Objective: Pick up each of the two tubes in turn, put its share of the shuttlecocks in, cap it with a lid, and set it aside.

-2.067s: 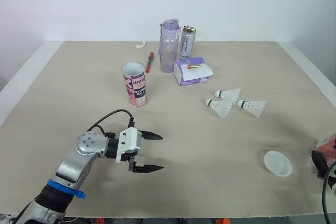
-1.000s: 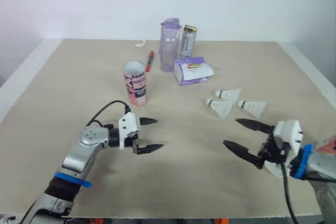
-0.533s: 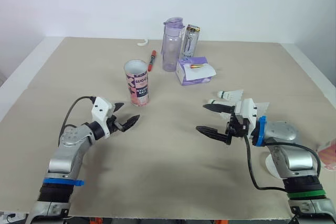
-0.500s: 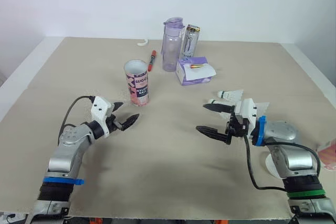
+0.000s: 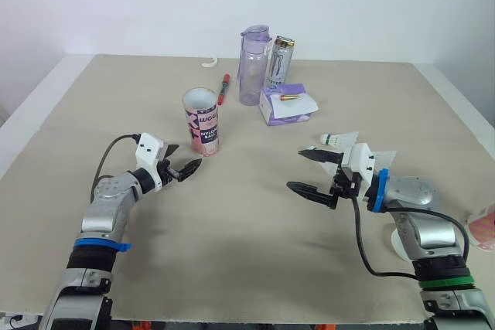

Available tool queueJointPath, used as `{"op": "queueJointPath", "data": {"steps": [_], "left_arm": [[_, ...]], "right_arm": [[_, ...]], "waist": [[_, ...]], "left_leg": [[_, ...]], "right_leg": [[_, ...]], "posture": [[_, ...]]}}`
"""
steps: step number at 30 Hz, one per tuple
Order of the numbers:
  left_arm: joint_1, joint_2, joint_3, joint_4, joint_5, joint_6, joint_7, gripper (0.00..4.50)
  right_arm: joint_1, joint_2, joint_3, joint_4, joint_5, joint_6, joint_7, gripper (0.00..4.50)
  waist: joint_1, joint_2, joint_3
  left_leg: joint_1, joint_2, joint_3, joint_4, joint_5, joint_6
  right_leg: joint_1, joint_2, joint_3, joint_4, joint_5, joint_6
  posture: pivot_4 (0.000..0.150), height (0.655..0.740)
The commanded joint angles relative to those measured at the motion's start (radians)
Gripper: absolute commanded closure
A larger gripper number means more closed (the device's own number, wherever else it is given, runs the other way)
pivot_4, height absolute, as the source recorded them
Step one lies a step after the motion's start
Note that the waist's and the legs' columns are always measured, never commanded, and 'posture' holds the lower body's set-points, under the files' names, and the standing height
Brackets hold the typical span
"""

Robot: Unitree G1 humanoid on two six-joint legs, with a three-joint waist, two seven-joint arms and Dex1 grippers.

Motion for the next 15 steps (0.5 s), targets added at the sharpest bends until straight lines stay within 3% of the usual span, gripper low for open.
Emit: {"op": "queueJointPath", "data": {"steps": [1, 15], "left_arm": [[-0.075, -0.002, -0.006, 0.088, 0.03, -0.054, -0.02, 0.0], [-0.299, -0.039, -0.036, 0.434, 0.098, -0.196, -0.107, 0.0]], "right_arm": [[-0.005, -0.014, -0.025, -0.041, 0.005, 0.0, -0.014, 0.17], [0.033, -0.026, -0.038, -0.091, 0.011, 0.024, -0.049, 0.17]], "waist": [[0.0, 0.0, 0.0], [0.0, 0.0, 0.0]], "left_leg": [[0.0, 0.0, 0.0, 0.0, 0.0, 0.0], [-0.001, 0.0, -0.001, 0.0, 0.0, 0.0]], "right_leg": [[0.0, 0.0, 0.0, 0.0, 0.0, 0.0], [0.0, 0.0, 0.0, 0.0, 0.0, 0.0]], "posture": [[0.15, 0.74], [0.15, 0.74]]}}
